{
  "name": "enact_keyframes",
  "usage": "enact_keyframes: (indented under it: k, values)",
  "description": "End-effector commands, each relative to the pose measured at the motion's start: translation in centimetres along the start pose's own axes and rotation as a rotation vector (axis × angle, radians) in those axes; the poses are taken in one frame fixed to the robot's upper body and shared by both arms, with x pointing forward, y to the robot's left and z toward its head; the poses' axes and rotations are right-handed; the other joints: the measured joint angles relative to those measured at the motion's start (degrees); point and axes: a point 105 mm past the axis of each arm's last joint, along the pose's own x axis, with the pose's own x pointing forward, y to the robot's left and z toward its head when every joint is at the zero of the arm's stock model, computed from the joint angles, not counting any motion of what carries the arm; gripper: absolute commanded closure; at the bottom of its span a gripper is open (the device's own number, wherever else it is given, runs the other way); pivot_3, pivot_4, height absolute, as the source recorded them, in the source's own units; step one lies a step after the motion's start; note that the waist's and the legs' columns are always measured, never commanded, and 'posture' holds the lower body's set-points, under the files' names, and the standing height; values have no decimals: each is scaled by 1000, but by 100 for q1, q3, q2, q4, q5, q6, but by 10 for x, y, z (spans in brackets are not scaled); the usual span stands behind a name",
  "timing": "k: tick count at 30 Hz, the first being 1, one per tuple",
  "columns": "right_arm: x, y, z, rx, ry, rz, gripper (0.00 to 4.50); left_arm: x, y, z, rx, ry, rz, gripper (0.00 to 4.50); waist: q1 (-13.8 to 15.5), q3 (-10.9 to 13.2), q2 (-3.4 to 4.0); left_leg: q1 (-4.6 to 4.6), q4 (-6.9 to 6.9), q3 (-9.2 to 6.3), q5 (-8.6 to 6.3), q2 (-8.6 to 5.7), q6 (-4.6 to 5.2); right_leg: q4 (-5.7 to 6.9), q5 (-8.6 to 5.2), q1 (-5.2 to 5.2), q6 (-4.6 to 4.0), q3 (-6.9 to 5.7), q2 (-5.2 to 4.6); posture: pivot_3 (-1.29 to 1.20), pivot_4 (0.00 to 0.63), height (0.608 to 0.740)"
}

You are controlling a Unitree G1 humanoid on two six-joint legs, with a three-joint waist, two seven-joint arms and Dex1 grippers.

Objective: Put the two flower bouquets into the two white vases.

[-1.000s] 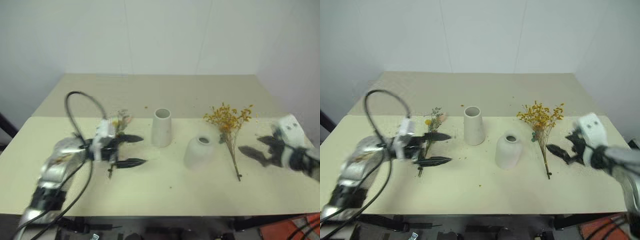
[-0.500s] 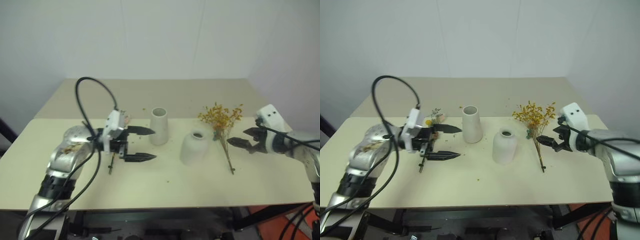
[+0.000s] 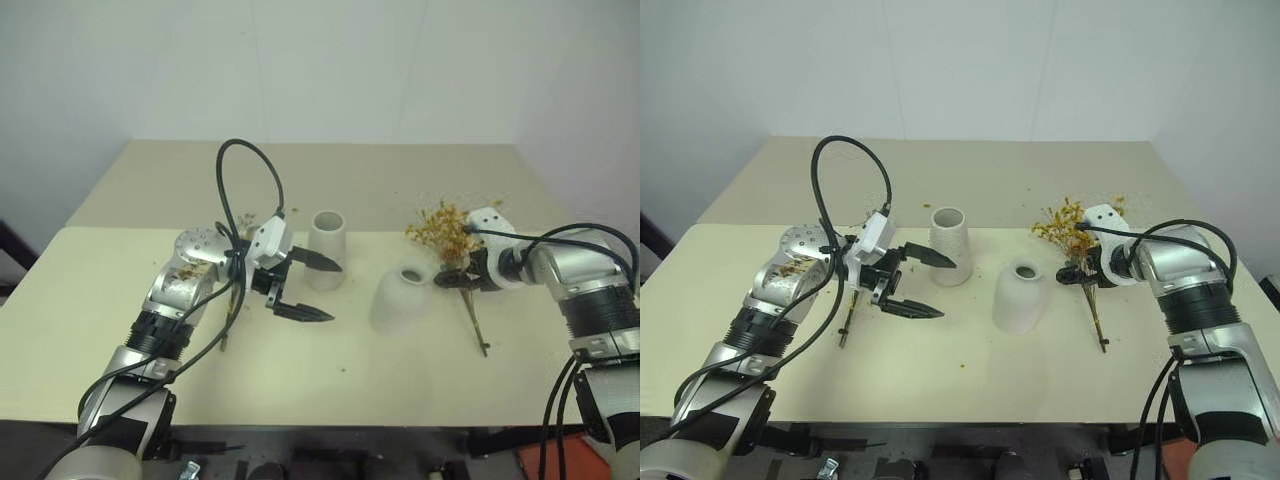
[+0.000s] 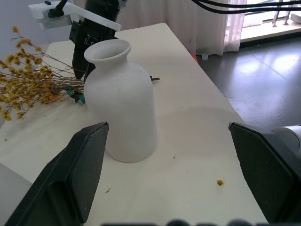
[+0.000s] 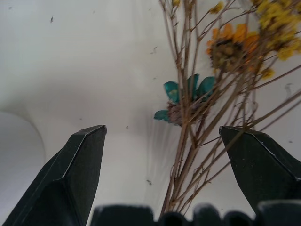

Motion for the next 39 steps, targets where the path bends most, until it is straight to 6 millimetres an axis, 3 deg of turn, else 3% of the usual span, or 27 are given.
enact_keyframes:
  k: [1,6,14,19,29,32,39]
  values:
    - [-10,-10,12,-18,-21,-52,0,3,1,11,55,-23,-16,26,6,0,0,0,1,-1,0,-1,0,1,0,1,0,-1,0,0,150,740]
    - [-12,-17,10,-27,-14,-80,0,4,-2,10,51,-34,-15,26,-27,0,0,1,3,-5,0,1,0,12,0,1,0,-3,2,0,150,740]
    - [-42,-19,16,2,-83,-82,0,-1,-8,11,18,-74,11,26,-29,0,1,1,3,-8,0,1,0,34,0,0,0,-4,1,0,150,740]
    - [-32,-20,2,17,-34,-88,0,1,-10,9,6,-78,7,26,-31,-1,2,4,15,-9,0,1,0,36,0,7,0,-6,1,0,150,740]
    - [-4,-18,-1,31,18,-37,0,1,-9,10,6,-72,-4,26,-48,-1,2,12,25,-7,0,0,0,32,1,7,0,-1,4,0,150,740]
    - [4,-19,-3,30,31,-34,536,1,-9,10,5,-71,-6,0,-46,-1,2,12,25,-8,0,1,0,63,1,7,0,-3,4,0,150,740]
    - [12,-19,-6,49,60,-21,2817,-4,-8,11,-2,-72,2,0,-47,-1,2,11,25,-9,0,0,0,67,1,7,-1,-4,3,0,150,740]
